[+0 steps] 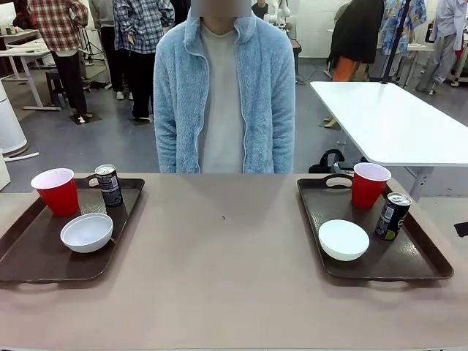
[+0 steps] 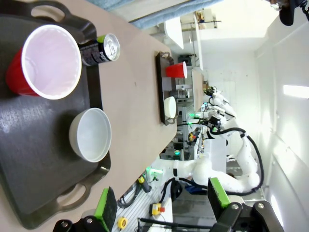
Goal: Prepare tableware on both trays.
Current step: Pick up a Picnic Bowl from the table and place it on a Handle tray.
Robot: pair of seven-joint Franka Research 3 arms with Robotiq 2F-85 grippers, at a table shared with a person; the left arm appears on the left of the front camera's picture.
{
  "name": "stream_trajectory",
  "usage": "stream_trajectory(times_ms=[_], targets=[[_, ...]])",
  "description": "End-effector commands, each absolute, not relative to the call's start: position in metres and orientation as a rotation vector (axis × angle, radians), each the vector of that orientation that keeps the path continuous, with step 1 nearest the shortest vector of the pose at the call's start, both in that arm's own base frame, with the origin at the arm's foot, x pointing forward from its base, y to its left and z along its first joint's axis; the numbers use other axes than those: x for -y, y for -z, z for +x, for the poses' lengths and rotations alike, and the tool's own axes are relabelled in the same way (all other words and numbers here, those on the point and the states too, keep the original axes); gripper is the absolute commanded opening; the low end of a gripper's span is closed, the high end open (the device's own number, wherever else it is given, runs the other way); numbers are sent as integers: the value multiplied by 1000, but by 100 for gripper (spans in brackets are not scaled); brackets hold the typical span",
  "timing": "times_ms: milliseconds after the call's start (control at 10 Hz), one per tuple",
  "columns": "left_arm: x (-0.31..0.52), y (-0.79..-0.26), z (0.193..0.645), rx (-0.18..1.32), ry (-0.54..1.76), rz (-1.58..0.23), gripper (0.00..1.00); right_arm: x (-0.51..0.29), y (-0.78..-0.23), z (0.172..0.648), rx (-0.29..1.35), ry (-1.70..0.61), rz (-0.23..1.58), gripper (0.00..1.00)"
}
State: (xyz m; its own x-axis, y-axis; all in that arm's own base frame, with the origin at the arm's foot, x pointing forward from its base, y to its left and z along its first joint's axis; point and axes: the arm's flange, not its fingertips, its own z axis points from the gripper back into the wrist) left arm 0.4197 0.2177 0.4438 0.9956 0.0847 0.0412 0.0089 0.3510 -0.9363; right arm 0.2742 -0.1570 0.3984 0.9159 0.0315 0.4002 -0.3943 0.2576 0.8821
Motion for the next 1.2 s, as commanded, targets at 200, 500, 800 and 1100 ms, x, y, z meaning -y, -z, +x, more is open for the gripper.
stream_trajectory(times_ms=[200, 500, 800, 1100], targets=[[-218, -446, 418, 89, -45, -1218, 100, 173, -402, 299, 289, -261, 1342, 100], [-218, -446, 418, 89, -45, -1218, 100, 168, -405, 311, 341, -71, 1325, 100], [-218, -446, 418, 89, -45, -1218, 100, 160, -408, 322, 350, -8, 1313, 100], [-218, -446, 418, 89, -45, -1218, 100, 172, -404, 323, 339, -40, 1308, 100]])
